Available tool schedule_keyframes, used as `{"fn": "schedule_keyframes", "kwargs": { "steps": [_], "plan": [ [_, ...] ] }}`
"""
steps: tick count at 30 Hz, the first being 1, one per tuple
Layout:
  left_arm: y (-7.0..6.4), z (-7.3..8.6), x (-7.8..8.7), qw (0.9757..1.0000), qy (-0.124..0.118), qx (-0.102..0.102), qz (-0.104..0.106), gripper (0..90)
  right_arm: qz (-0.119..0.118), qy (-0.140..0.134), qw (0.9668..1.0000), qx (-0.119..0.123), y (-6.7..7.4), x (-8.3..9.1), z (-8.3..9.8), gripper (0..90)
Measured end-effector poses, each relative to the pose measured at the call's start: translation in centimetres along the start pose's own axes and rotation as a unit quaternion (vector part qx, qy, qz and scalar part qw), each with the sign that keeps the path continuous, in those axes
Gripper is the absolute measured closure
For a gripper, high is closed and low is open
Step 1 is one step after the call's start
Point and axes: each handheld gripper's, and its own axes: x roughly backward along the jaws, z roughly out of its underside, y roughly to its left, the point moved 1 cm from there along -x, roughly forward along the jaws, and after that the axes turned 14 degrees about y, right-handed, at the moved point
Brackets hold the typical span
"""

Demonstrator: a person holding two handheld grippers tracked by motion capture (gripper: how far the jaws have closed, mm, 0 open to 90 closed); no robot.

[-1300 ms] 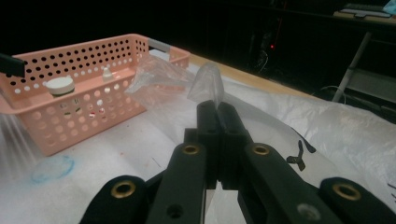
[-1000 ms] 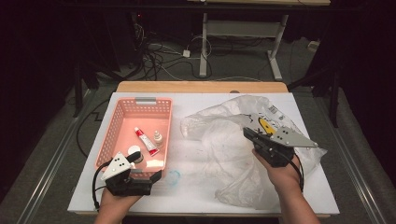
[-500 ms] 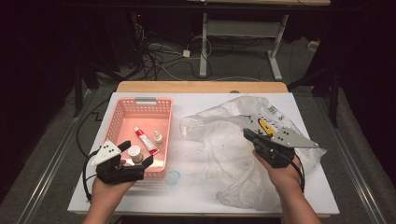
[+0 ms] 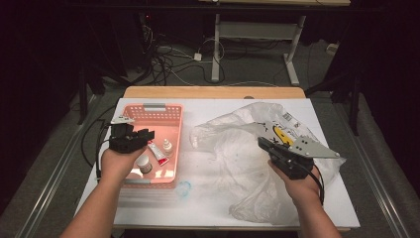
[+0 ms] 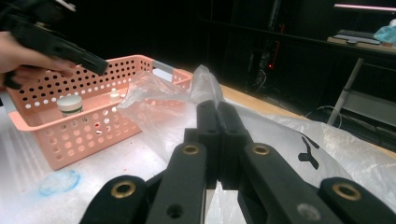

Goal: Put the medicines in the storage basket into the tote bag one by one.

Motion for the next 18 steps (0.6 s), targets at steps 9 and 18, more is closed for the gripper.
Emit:
{"fn": "schedule_keyframes", "kwargs": {
  "steps": [9,18],
  "plan": [
    [2.5,-1.3,-3.5,0.9882,0.129,0.028,-0.078,87.9,-0.001,0.001,1.0000,0.000,0.0,0.1,0.1,90.0],
    [3.3,-2.1,-5.7,0.9770,0.190,0.030,-0.092,87.8,-0.001,0.000,1.0000,-0.001,-0.1,0.2,0.2,90.0]
  ]
}}
